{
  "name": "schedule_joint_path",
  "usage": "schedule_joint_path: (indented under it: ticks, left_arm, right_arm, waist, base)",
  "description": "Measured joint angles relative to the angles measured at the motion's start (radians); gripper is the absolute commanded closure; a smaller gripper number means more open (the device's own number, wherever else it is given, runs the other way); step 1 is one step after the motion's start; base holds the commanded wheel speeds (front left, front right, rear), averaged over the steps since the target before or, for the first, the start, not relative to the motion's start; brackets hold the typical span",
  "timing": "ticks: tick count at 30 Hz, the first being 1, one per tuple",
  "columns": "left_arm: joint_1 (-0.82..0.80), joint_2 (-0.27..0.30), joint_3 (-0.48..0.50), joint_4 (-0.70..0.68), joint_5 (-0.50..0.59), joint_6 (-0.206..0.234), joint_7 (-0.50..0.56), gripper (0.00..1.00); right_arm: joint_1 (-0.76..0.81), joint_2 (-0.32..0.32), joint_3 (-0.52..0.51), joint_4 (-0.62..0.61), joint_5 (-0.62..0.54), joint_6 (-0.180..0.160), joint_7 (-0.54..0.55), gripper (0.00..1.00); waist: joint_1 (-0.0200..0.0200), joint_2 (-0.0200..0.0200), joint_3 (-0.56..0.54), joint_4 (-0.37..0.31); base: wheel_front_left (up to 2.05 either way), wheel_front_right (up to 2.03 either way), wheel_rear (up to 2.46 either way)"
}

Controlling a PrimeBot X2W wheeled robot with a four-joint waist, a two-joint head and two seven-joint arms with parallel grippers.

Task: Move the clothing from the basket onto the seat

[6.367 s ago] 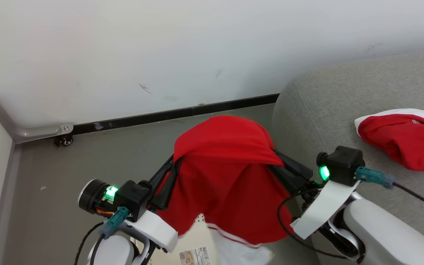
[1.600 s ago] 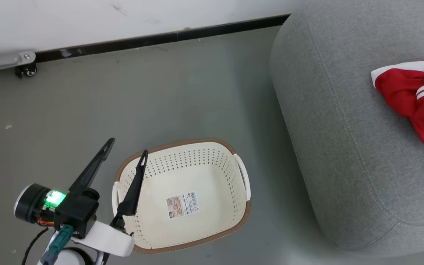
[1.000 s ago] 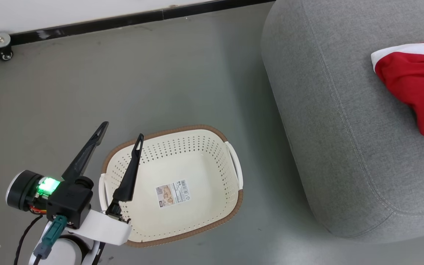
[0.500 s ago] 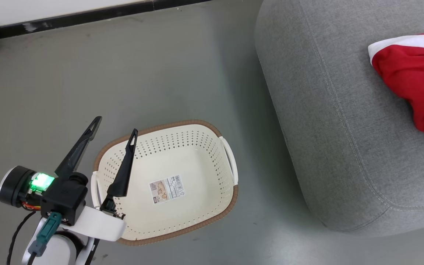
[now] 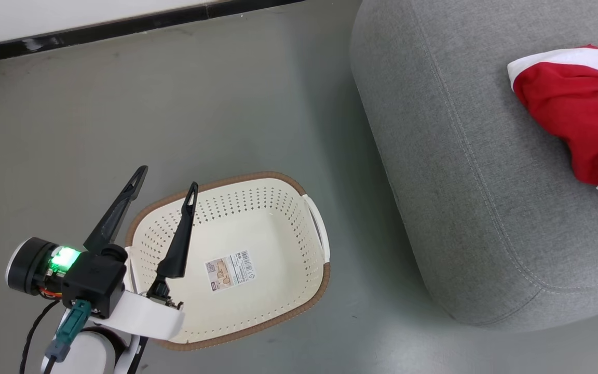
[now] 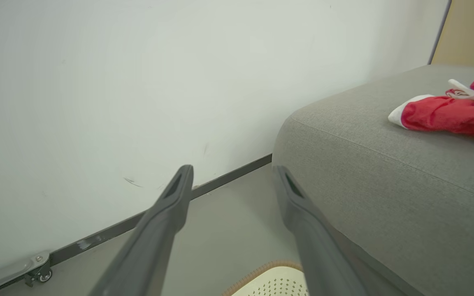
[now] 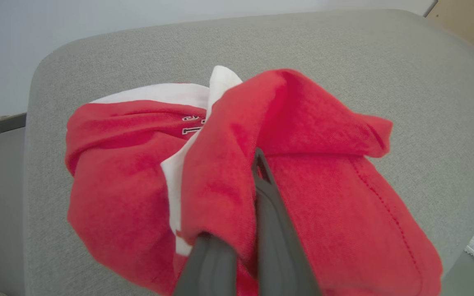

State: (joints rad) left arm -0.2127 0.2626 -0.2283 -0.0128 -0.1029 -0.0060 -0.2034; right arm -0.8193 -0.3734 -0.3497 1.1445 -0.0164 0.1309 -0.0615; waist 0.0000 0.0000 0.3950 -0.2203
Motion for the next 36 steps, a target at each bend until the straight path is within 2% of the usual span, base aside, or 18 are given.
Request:
schedule_joint_path:
  ticks: [1, 19, 36]
  left_arm:
    - [0.000, -0.002, 0.000, 0.002, 0.000, 0.003, 0.000, 0.00]
    - [0.000, -0.021, 0.014, 0.040, -0.017, 0.020, -0.024, 0.00]
    - [0.004, -0.050, 0.040, 0.094, -0.047, 0.033, -0.044, 0.00]
  right_arm:
    - [-0.001, 0.000, 0.004, 0.000, 0.000, 0.000, 0.000, 0.00]
    - [-0.006, 0.004, 0.107, 0.018, 0.075, 0.000, 0.039, 0.00]
    - [0.050, 0.021, 0.331, -0.101, 0.143, 0.000, 0.013, 0.00]
  waist:
    - [0.0000, 0.0000, -0.001, -0.002]
    - [0.0000, 0.0000, -0.043, -0.033]
    - [0.0000, 0.0000, -0.140, -0.077]
  base:
    - [0.00, 0.00, 0.00]
    - [0.00, 0.00, 0.00]
    - [0.00, 0.00, 0.00]
